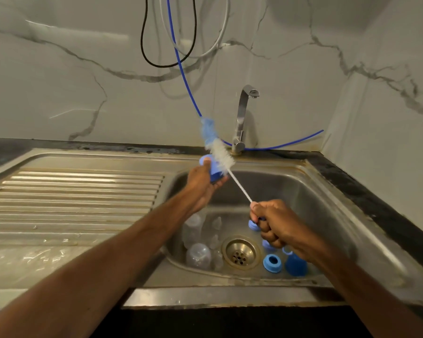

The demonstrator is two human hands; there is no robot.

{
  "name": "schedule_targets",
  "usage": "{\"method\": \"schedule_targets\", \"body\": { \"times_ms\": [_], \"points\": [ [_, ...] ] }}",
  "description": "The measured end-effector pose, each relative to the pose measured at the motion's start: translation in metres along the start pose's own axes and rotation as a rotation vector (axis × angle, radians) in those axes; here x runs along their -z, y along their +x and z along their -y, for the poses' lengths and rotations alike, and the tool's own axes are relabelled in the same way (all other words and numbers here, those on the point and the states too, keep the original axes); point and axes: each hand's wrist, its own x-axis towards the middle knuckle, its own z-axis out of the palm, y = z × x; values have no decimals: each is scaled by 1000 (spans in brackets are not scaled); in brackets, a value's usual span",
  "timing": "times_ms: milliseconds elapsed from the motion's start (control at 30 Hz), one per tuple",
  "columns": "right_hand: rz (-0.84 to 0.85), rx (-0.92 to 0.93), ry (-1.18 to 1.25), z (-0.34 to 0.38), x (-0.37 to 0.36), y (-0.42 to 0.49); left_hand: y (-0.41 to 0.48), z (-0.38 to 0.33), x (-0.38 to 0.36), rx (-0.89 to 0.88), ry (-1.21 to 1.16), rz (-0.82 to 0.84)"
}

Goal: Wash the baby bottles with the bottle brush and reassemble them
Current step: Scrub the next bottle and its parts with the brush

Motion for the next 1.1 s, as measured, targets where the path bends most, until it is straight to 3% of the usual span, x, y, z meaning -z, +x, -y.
{"method": "schedule_targets", "body": {
  "times_ms": [133,267,367,467,667,833,1000,1100],
  "points": [
    [74,-23,-109,0,-5,-1,10,-8,27,-18,33,-155],
    [-13,21,4,5,-4,5,-1,17,2,49,227,8],
    [8,-2,48,2,-1,4,2,11,-5,17,87,6],
    [59,-24,-59,-4,-2,1,11,-5,17,16,-74,-27],
    [-35,23,1,4,-3,9,-4,5,5,122,102,129],
    [57,3,-54,-2,-4,0,7,-15,23,94,-143,69],
    [-13,22,22,7,-2,7,-2,-2,15,120,124,146],
    [10,22,51,5,0,3,0,-4,10,112,127,144]
  ]
}}
